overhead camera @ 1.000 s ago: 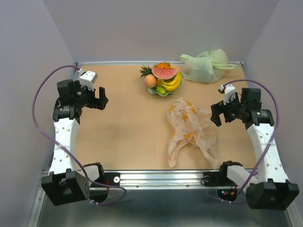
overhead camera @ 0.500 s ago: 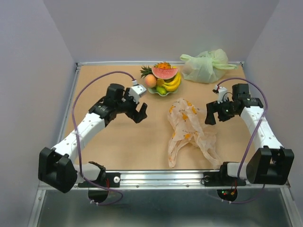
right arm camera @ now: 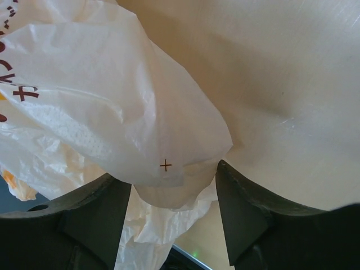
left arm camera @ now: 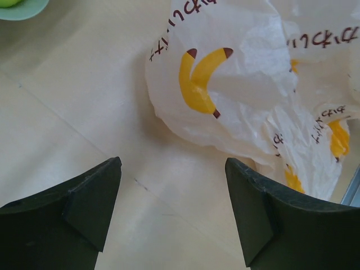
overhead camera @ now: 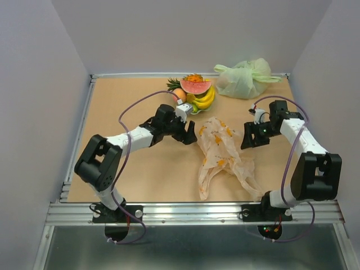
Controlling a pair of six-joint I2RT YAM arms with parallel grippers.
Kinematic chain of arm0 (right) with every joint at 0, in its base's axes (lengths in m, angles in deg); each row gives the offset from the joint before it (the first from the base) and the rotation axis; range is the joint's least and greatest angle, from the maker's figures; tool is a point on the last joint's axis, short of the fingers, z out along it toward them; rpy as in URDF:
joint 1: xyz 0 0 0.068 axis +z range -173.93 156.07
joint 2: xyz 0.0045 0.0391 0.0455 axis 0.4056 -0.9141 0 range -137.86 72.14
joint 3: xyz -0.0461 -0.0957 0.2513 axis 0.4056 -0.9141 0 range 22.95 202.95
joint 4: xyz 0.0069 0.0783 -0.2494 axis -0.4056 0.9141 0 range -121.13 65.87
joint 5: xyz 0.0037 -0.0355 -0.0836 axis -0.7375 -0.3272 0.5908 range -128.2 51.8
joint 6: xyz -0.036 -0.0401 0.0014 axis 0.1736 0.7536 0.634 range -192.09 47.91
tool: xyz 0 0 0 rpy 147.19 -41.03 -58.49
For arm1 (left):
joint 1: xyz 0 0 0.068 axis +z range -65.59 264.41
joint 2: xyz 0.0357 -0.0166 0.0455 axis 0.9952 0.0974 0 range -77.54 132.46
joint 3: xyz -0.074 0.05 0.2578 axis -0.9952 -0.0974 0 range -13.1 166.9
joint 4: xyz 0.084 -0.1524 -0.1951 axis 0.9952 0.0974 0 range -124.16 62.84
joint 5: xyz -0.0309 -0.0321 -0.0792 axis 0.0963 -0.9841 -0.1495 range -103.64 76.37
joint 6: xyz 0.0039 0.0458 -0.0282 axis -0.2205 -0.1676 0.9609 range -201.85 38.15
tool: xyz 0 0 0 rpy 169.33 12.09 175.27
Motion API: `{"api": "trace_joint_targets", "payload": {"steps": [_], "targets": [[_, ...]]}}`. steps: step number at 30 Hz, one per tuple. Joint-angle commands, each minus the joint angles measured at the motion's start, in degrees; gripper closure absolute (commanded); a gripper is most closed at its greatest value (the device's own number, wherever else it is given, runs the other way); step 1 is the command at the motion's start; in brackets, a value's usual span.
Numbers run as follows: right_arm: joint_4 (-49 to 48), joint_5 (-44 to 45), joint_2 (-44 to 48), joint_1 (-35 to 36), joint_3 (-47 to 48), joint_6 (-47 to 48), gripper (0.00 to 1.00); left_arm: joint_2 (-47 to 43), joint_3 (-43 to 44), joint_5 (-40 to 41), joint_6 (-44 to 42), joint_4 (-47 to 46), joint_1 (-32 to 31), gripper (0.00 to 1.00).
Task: Place the fake fruits into the plastic bag and tie a complex knot
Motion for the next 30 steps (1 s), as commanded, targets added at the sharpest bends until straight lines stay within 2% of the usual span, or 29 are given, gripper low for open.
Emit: {"api": "trace_joint_targets", "payload": {"steps": [1, 6, 7, 8, 10, 11, 12, 13, 14, 15, 19, 21, 24, 27, 30], "targets": [[-1.56, -2.94, -1.30, 0.03, 2.02, -1.17, 0.36, 4.16, 2.65, -4.65, 6.81, -7.93, -0.32, 0.20], [-2.26, -3.47, -3.06, 0.03, 2.02, -1.35, 0.46, 9.17, 2.12, -7.20, 12.34, -12.93, -0.41, 0.23], [-2.52, -3.99, -3.76, 0.03, 1.93, -1.70, 0.48, 9.70, 2.12, -7.82, 13.32, -14.77, -0.50, 0.27], [-2.79, -4.52, -4.11, 0.03, 1.93, -1.88, 0.57, 10.92, 2.30, -9.22, 14.11, -15.40, -0.50, 0.30], [-2.97, -6.02, -4.82, 0.03, 2.11, -2.14, 0.67, 11.99, 2.83, -10.63, 16.83, -17.59, -0.50, 0.37], [-3.14, -6.37, -5.34, 0.03, 2.11, -2.14, 0.76, 12.60, 2.91, -11.24, 17.45, -18.12, -0.41, 0.47], [-3.32, -6.72, -5.61, 0.03, 2.46, -2.14, 0.82, 12.78, 3.00, -11.25, 18.33, -18.82, -0.33, 0.53], [-3.41, -6.55, -5.87, -0.05, 2.63, -2.14, 0.87, 12.61, 2.65, -11.25, 18.86, -19.61, 0.46, 0.68], [-3.41, -6.46, -6.22, -0.05, 2.81, -2.14, 0.99, 12.35, 2.22, -11.95, 19.47, -20.58, 0.99, 0.81], [-3.41, -5.94, -6.40, -0.23, 3.16, -2.14, 1.00, 11.73, 1.52, -12.22, 19.57, -20.85, 1.52, 0.98], [-3.32, -4.54, -6.05, -2.42, 4.21, -1.26, 1.00, 8.22, -0.77, -12.22, 17.56, -17.09, 6.52, 1.00], [-3.23, -3.22, -5.70, -4.61, 4.57, -0.04, 1.00, 6.12, 0.18, -9.07, 12.03, -10.18, 10.11, 1.00], [-3.23, -2.07, -6.05, -7.77, 5.01, 1.46, 1.00, 4.44, 2.81, -3.44, 4.55, -4.52, 14.33, 1.00], [-3.32, -1.80, -7.36, -8.84, 5.62, 2.69, 1.00, 4.52, 6.32, 0.69, -0.81, 1.10, 15.23, 1.00], [-3.49, -3.90, -8.51, -8.93, 7.02, 2.26, 1.00, 6.44, 10.36, 0.44, -1.79, 3.74, 14.88, 1.00]]}}
